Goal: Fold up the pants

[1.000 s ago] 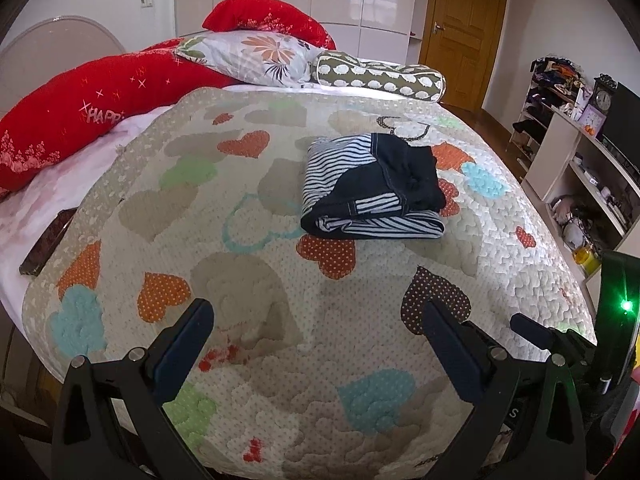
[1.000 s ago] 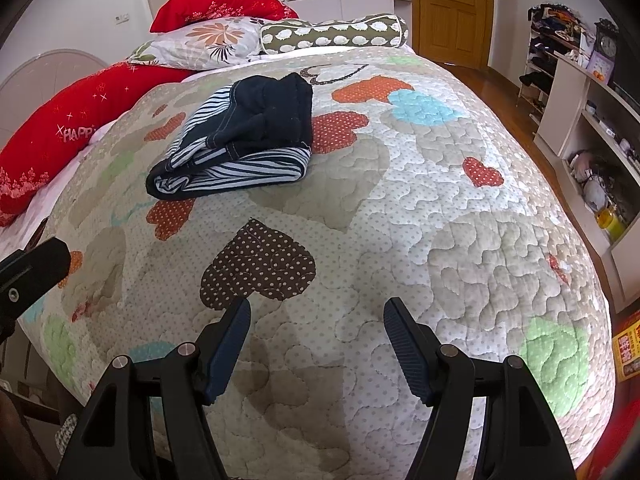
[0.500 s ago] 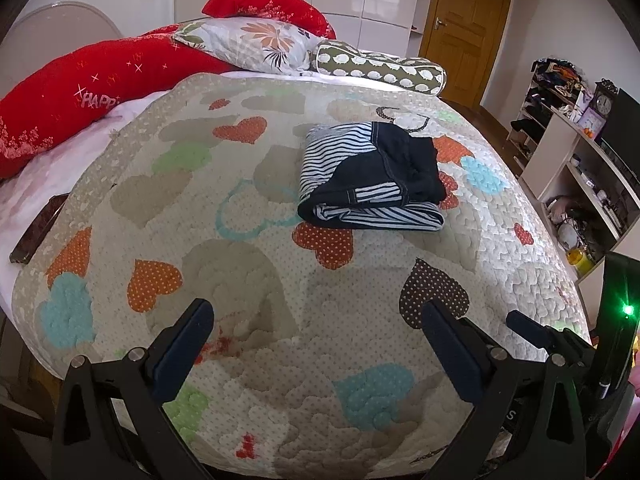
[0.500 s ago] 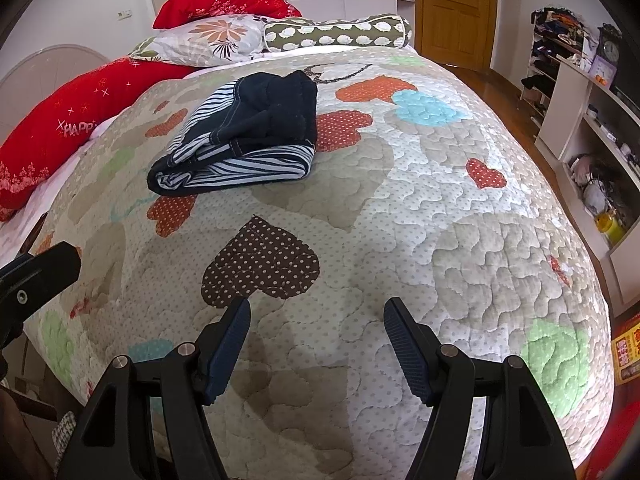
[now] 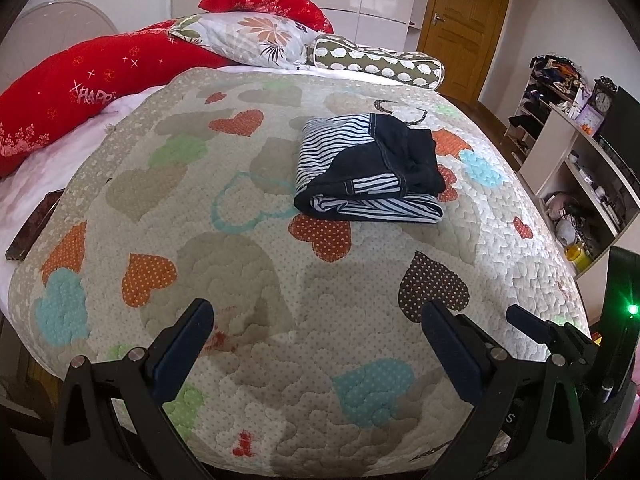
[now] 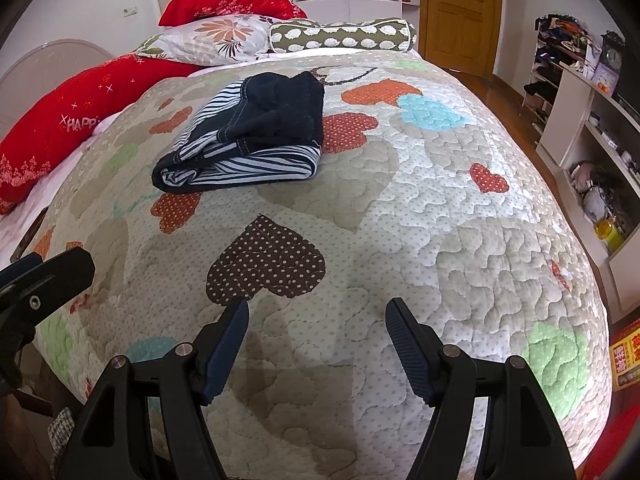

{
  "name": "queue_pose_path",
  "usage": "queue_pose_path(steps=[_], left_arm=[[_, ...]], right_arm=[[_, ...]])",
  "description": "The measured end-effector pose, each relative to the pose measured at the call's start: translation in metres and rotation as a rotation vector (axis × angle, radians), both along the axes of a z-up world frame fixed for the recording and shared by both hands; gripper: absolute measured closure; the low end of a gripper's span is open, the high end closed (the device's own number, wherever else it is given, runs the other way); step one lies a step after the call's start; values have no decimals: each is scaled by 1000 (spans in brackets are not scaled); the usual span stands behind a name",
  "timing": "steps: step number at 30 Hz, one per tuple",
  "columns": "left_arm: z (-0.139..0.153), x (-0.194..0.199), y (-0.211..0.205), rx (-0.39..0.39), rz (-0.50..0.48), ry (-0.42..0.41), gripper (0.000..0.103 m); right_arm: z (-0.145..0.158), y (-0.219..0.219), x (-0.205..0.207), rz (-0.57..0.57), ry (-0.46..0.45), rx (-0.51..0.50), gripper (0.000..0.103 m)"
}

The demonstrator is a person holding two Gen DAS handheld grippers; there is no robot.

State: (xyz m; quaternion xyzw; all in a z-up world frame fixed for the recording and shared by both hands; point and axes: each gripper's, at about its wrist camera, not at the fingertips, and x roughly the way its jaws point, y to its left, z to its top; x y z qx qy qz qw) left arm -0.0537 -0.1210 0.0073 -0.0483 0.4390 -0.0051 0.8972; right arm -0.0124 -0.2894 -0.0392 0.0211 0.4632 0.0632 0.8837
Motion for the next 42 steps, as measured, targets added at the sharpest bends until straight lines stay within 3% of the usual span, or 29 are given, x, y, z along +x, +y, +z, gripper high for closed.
queue_pose_path(steps=[15, 23, 27, 32, 42], left_arm=[[-14, 4, 3, -9, -12, 37, 0], [-29, 18, 22, -45, 27, 75, 0], [-24, 20, 35, -81, 46, 33, 0], [-11, 18, 38, -122, -5, -35, 0], [-13, 22, 30, -109, -24, -14, 0]], right_arm=[[2, 5, 2, 22, -16, -10, 26], [2, 4, 17, 36, -26, -6, 24], [-2, -1, 25, 18, -13, 4, 24], [-5, -1, 30, 18, -6, 14, 24], [3, 6, 30, 59, -42, 9, 24]])
